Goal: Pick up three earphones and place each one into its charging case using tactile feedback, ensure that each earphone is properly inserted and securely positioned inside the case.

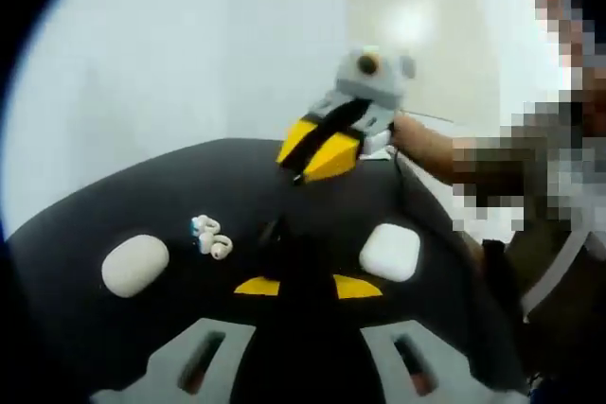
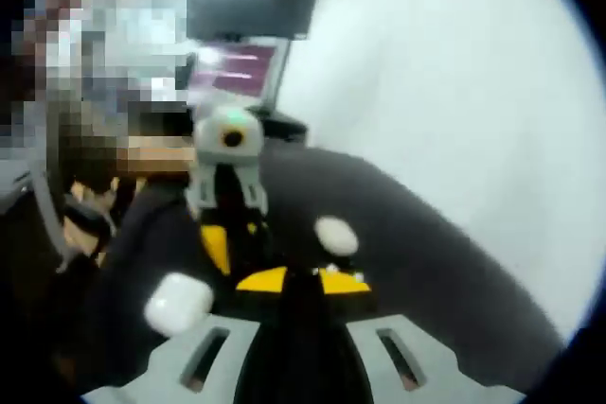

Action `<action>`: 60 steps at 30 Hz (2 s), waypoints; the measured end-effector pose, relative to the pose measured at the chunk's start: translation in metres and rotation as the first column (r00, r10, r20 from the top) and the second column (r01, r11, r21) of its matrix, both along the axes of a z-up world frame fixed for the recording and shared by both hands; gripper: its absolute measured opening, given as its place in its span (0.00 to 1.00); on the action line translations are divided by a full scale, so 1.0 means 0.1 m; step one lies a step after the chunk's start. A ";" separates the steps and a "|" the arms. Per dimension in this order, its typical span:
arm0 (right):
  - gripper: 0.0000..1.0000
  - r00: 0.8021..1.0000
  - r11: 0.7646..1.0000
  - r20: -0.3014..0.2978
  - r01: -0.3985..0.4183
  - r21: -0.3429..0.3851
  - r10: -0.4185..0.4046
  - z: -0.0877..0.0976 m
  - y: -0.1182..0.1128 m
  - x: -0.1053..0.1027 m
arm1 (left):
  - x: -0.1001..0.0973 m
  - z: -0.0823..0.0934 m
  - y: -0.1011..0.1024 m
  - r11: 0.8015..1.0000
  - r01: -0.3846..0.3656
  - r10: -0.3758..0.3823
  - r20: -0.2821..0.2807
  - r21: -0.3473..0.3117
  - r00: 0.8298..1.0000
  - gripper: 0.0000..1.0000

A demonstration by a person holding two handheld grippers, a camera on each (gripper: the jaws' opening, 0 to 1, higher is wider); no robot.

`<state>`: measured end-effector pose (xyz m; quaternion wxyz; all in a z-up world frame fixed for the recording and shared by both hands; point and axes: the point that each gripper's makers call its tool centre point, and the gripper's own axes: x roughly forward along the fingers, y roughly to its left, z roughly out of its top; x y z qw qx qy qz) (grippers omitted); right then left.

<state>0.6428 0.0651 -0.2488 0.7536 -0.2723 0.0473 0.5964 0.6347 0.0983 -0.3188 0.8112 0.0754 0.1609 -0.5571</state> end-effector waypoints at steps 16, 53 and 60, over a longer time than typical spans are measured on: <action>0.13 0.798 0.826 0.569 0.176 -0.535 0.199 -0.33 0.19 -0.04 | 0.04 0.01 -0.01 1.000 -0.027 0.027 0.012 0.006 1.000 0.15; 0.14 0.946 0.894 0.317 0.077 -0.441 0.074 -0.40 0.34 -0.10 | 0.02 0.02 -0.01 0.999 -0.033 0.033 0.015 0.012 0.999 0.15; 0.14 0.958 0.919 0.277 0.048 -0.391 0.068 -0.39 0.34 -0.10 | 0.02 0.01 -0.01 1.000 -0.026 0.026 0.019 0.010 0.999 0.15</action>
